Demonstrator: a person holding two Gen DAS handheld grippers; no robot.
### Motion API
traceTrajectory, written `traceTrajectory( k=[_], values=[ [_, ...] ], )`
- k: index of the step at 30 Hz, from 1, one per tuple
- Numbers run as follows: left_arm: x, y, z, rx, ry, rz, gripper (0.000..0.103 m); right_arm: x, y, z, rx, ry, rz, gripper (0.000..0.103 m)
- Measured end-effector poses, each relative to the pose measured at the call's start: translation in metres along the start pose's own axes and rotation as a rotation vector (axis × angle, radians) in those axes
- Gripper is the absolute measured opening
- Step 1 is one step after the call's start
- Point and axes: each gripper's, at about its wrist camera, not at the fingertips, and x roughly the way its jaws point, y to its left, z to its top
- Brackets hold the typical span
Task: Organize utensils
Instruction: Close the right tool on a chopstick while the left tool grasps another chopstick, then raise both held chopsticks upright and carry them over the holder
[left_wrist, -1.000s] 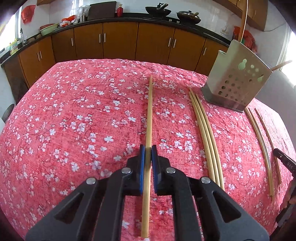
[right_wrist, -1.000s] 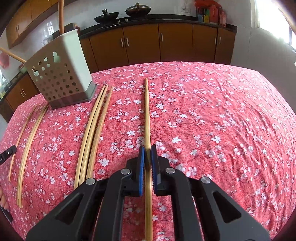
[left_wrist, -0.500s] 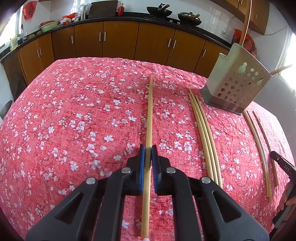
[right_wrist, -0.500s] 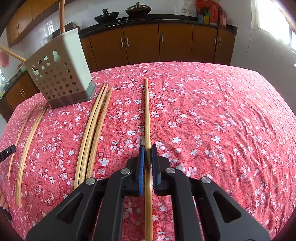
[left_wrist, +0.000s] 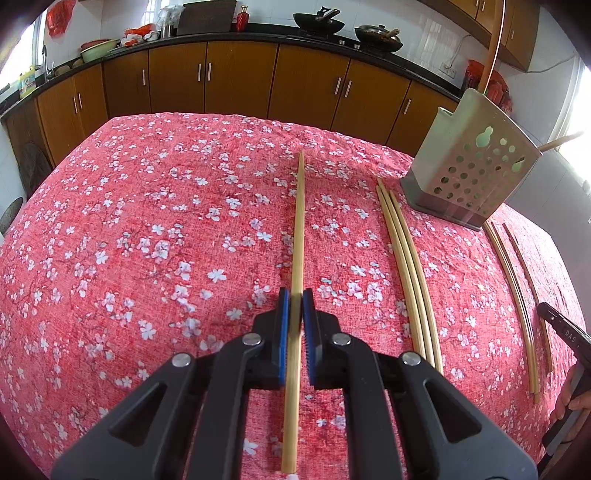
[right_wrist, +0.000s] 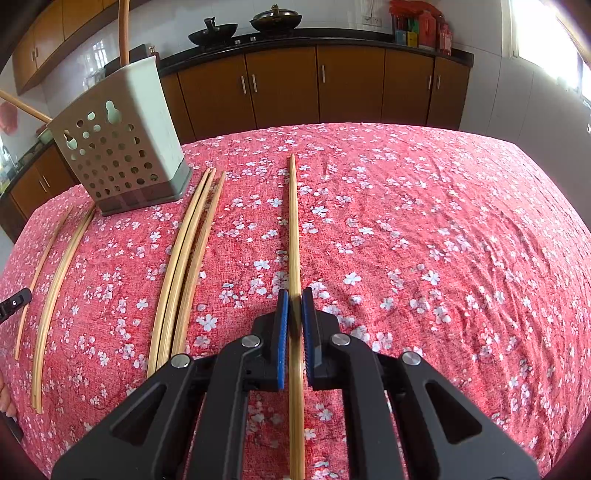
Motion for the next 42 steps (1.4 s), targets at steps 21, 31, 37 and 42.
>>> traceTrajectory(
  k=[21,31,37,42],
  values=[
    [-0.01,-0.007,-0.005,0.046,0.006,0.02,0.014,-0.008,0.001,-0.009,0.003,0.002,0.006,0.009],
    [-0.018,-0.016,-0.012,0.1,0.01,0.047,0.008,-0.017,-0.003,-0.011,0.01,-0.004,0.021,0.008],
    [-0.051,-0.013,0.004,0.089,-0.091,0.027,0.008,-0.054,-0.014,0.001,0.042,-0.124,0.032,0.008],
    [-0.084,-0.017,0.026,0.073,-0.202,0.007,0.008,-0.08,-0.017,0.014,0.052,-0.211,0.033,0.008]
  ],
)
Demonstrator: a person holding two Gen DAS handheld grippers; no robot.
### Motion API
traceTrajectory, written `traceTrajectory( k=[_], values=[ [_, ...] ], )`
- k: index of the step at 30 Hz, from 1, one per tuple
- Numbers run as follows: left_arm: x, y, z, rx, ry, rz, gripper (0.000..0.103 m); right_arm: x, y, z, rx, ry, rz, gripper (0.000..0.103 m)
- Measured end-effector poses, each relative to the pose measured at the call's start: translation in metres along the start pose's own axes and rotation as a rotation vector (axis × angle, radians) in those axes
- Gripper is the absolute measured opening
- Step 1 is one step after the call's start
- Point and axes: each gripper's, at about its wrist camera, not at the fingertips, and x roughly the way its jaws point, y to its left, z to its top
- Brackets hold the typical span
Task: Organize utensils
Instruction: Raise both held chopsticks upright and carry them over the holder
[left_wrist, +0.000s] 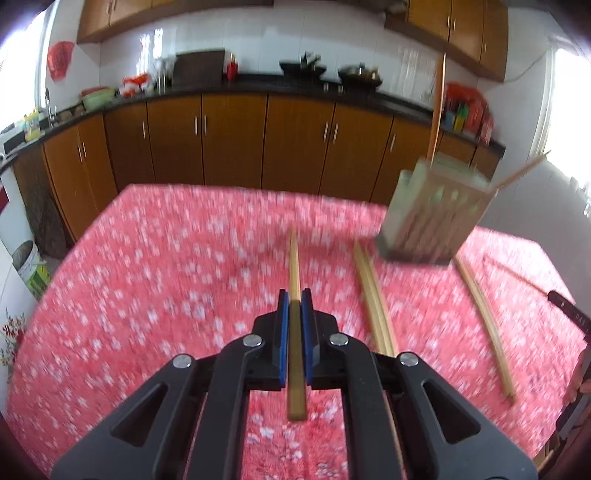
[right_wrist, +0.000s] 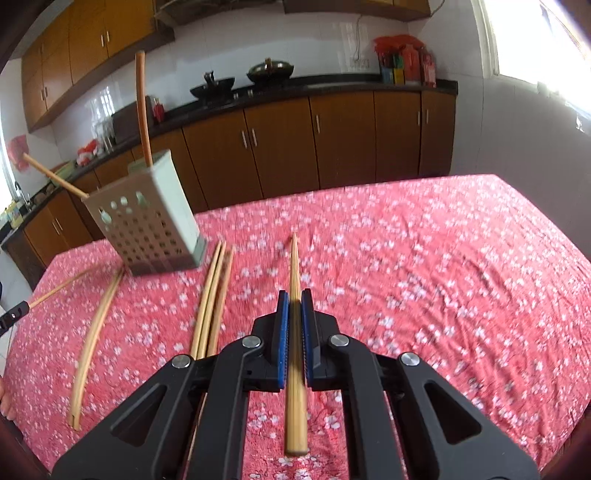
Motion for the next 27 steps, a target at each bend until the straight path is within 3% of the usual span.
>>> traceTrajectory(
  k=[6,14,20,27],
  values=[
    [-0.028,-0.003,0.038,-0.021,-0.107,-0.026,0.008,-0.022,-0.002,0.026,0.015,-0.1,0.011,0.008],
    [-0.046,-0.014,0.075,0.019,-0.164,-0.056,0.008,-0.04,0.004,0.056,0.02,-0.186,0.064,0.008],
    [-0.067,-0.023,0.087,0.058,-0.191,-0.102,0.008,-0.063,0.021,0.079,0.021,-0.247,0.175,0.008],
    [-0.097,-0.042,0.102,0.092,-0.214,-0.213,0.008,-0.087,0.05,0.107,-0.005,-0.325,0.312,0.008]
  ],
)
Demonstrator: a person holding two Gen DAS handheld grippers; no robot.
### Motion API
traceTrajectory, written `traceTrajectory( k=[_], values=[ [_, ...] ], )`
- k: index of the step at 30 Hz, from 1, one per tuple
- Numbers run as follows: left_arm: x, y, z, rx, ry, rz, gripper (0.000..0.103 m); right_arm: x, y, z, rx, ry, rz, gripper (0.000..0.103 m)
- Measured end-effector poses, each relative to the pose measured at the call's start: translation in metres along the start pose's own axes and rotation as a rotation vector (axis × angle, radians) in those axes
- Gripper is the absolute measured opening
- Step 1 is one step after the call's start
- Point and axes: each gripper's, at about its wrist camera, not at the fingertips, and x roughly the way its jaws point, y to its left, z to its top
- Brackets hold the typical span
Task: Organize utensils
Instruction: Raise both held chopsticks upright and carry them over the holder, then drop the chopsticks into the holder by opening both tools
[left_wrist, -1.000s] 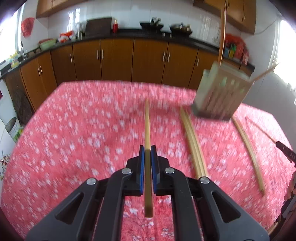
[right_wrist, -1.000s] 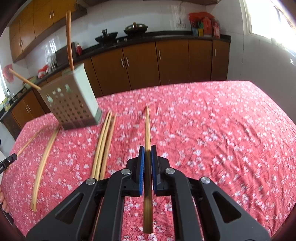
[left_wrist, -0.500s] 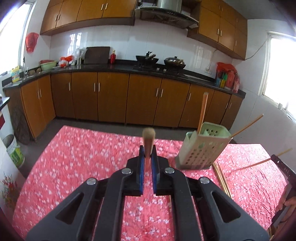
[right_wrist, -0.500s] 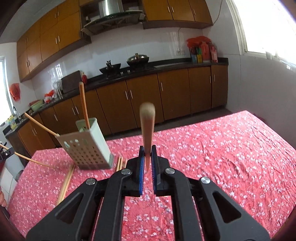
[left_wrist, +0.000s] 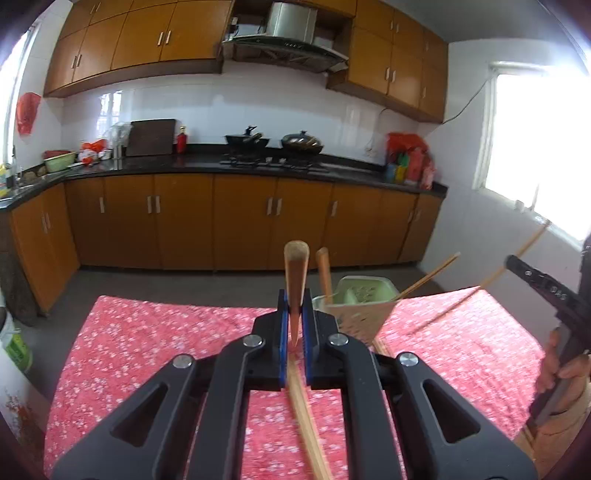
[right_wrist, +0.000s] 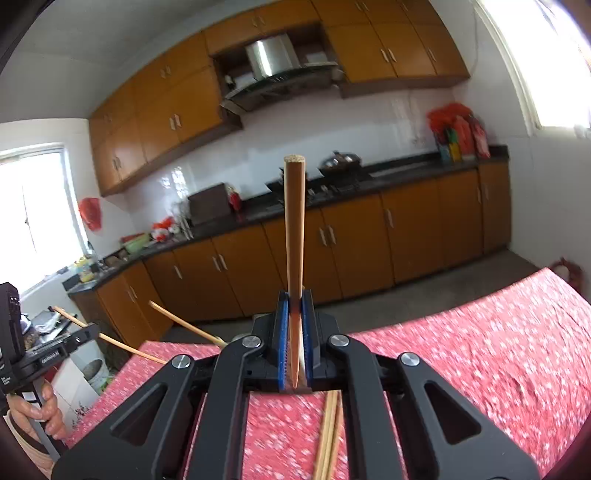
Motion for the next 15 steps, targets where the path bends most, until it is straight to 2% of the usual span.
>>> traceTrajectory(
  k=[4,10,12,15],
  values=[
    [-0.007,-0.008,0.014,-0.018,-0.042,-0.045,0.008,0.002,0.013,0.011,-0.029,-0.038,0.019,0.008],
    [-0.004,-0.022,0.044,-0.07,-0.147,-0.079,0.008,0.017,0.024,0.022,-0.049,-0.096,0.012,0.008],
    [0.004,-0.027,0.052,-0.085,-0.172,-0.074,0.008,0.025,0.024,0.023,-0.051,-0.104,0.004,0.008],
    [0.025,-0.036,0.056,-0.077,-0.166,-0.063,0.008,0.038,0.025,0.02,-0.05,-0.095,-0.008,0.008]
  ],
)
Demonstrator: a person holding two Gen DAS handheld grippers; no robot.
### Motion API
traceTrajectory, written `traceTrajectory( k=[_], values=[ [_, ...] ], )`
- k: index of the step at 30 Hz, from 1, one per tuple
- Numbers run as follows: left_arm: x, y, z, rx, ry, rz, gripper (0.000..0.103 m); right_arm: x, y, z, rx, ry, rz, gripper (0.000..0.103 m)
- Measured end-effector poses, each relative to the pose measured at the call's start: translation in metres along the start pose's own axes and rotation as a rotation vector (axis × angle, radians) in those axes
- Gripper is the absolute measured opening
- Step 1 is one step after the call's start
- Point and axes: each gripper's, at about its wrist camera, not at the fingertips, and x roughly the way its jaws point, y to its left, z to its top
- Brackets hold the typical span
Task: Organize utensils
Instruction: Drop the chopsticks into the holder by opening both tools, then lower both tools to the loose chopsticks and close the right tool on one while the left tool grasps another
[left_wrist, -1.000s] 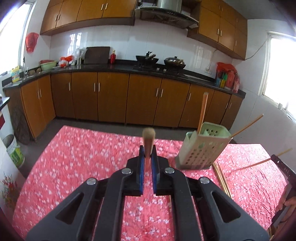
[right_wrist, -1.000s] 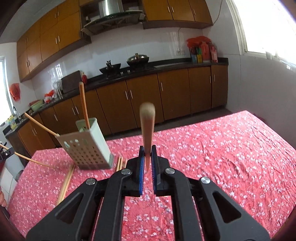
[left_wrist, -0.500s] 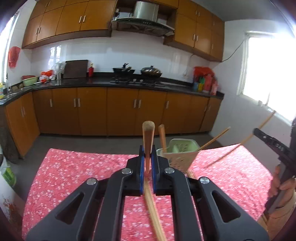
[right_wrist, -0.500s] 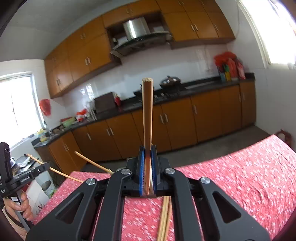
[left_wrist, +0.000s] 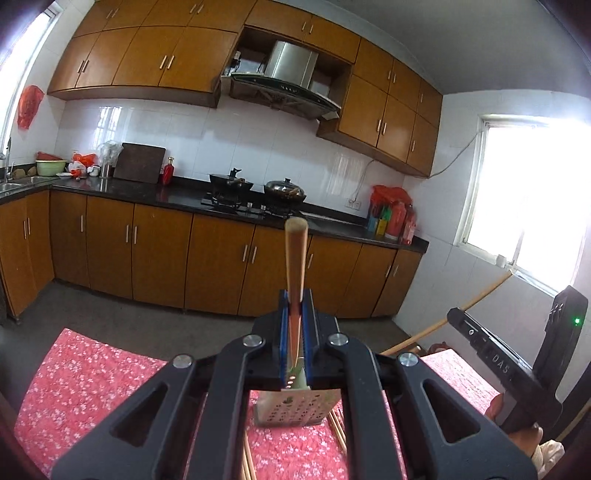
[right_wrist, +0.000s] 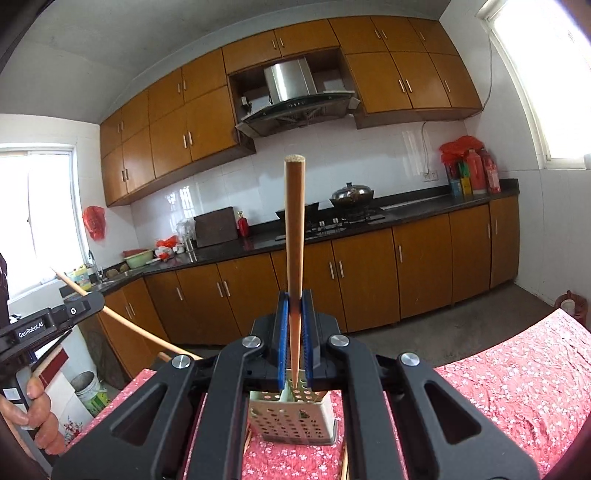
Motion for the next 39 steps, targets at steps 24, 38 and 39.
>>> traceTrajectory(
  k=[24,38,39],
  values=[
    [0.039,0.006,-0.037,0.01,0.096,0.066,0.024,0.009,0.001,-0.017,0.007,0.075,-0.039,0.042],
    [-0.004,0.058,-0.131,0.047,0.272,0.196,0.033,0.004,-0.071,-0.124,0.066,0.461,-0.178,0.03],
    [0.0,0.063,-0.145,0.036,0.31,0.2,0.033,0.008,-0.072,-0.138,0.076,0.507,-0.165,0.027]
  ],
)
